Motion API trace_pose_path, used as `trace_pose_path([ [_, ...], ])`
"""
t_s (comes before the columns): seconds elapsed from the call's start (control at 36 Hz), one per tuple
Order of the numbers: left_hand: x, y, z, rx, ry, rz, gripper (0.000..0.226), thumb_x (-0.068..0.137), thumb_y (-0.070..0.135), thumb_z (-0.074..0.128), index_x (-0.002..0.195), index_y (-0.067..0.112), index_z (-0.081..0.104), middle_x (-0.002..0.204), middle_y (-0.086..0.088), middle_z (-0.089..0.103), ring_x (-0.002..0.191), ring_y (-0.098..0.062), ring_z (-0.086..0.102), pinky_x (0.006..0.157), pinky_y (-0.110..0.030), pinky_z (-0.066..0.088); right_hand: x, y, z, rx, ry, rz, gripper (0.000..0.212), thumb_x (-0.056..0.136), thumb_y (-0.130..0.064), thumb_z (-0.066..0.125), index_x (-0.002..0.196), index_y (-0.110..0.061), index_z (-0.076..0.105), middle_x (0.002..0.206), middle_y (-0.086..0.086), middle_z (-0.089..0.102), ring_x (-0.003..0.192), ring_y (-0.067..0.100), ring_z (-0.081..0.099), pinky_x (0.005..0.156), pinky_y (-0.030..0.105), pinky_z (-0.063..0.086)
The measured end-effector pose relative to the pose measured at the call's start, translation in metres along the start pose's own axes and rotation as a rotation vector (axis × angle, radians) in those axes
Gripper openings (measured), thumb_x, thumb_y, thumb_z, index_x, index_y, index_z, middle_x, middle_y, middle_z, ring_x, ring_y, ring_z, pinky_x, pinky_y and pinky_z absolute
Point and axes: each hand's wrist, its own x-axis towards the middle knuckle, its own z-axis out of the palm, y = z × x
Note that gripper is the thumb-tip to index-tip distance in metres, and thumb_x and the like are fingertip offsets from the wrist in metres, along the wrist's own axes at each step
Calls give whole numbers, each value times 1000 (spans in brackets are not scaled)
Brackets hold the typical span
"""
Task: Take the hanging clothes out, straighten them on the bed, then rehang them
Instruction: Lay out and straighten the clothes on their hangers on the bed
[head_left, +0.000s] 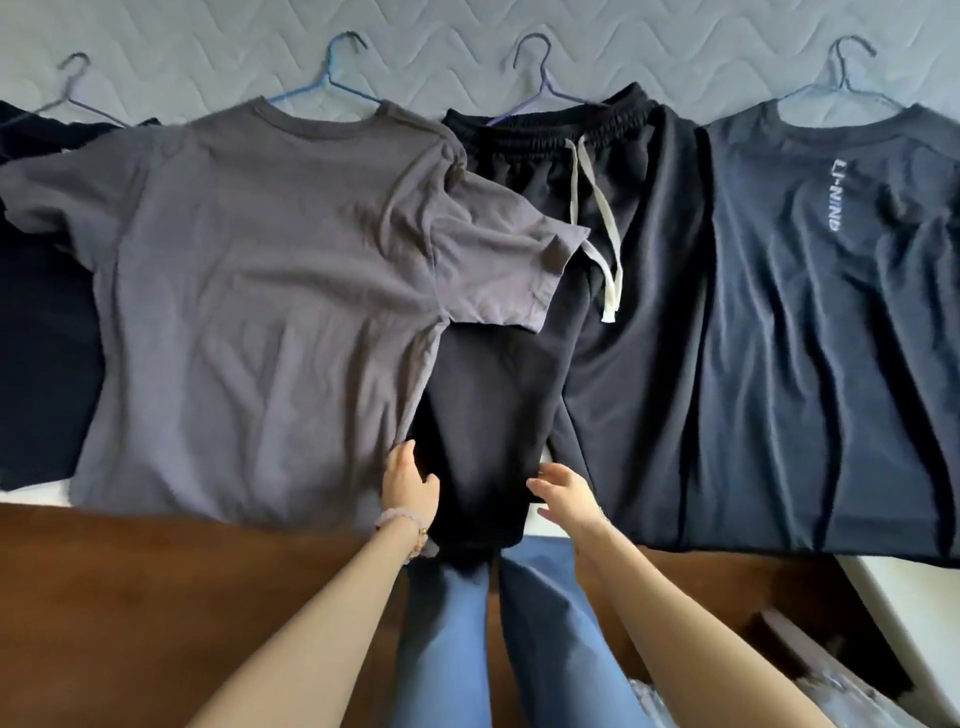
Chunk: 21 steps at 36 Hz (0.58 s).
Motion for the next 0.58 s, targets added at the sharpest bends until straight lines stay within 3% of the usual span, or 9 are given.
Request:
trace_pose_path([
  [0.06, 3, -2, 1, 29, 52, -26, 57, 90, 5, 52, 143, 3, 33, 152, -11, 28, 138, -27, 34, 114, -34, 27, 4, 0, 3, -7, -12, 1, 30, 95, -9, 54, 125, -9, 56, 108, 4, 60, 99, 19, 56, 77, 29, 46],
  [0.14, 6, 0, 5, 62, 73, -57, 57, 90, 7, 53, 143, 4, 33, 152, -11, 27, 137, -29, 34, 114, -35, 28, 10, 4, 4, -31, -28, 5, 9, 94, -13, 56, 100, -18, 61, 102, 5, 63, 96, 20, 59, 86, 35, 49],
  [0.22, 11, 6, 5, 98, 88, -103, 58, 90, 10, 54, 144, 5, 32, 151, -13, 28, 135, -32, 36, 112, -37, 29, 13, 6, 2, -53, -58, -37, 19, 94, -9, 56, 78, -18, 60, 89, 7, 61, 83, 20, 56, 75, 30, 48],
  [0.31, 14, 14, 7, 92, 140, -180, 58, 89, 12, 53, 143, 4, 33, 149, -16, 30, 134, -33, 36, 108, -38, 32, 11, 9, -8, -41, -66, -61, 14, 94, -10, 56, 80, -8, 55, 83, 8, 53, 80, 20, 51, 64, 25, 43],
  [0.42, 14, 26, 15, 15, 180, -232, 59, 88, 14, 55, 141, 1, 33, 147, -18, 30, 132, -35, 37, 108, -39, 33, 9, 19, -18, 13, -78, -86, 40, 96, -5, 53, 61, -17, 37, 67, -1, 39, 68, 12, 42, 73, 22, 44],
  [0.44, 14, 26, 18, 4, 185, -234, 61, 88, 15, 56, 142, 1, 33, 147, -18, 29, 132, -36, 37, 109, -38, 32, 8, 19, -19, 38, -68, -105, 44, 95, -2, 52, 59, -18, 33, 65, -1, 35, 68, 12, 40, 72, 20, 45],
  [0.53, 11, 20, 20, 14, 200, -224, 65, 87, 17, 58, 143, 0, 29, 151, -16, 26, 135, -34, 34, 111, -38, 30, 5, 22, -27, 103, -46, -144, 42, 95, 1, 49, 61, -18, 33, 67, 3, 34, 67, 10, 45, 47, 5, 40],
  [0.58, 9, 13, 18, 26, 203, -200, 65, 88, 17, 57, 144, 0, 28, 152, -14, 24, 136, -32, 33, 109, -39, 31, 4, 25, -31, 127, -15, -146, 31, 95, 2, 48, 69, -12, 42, 74, 8, 39, 65, 10, 47, 46, 6, 43],
])
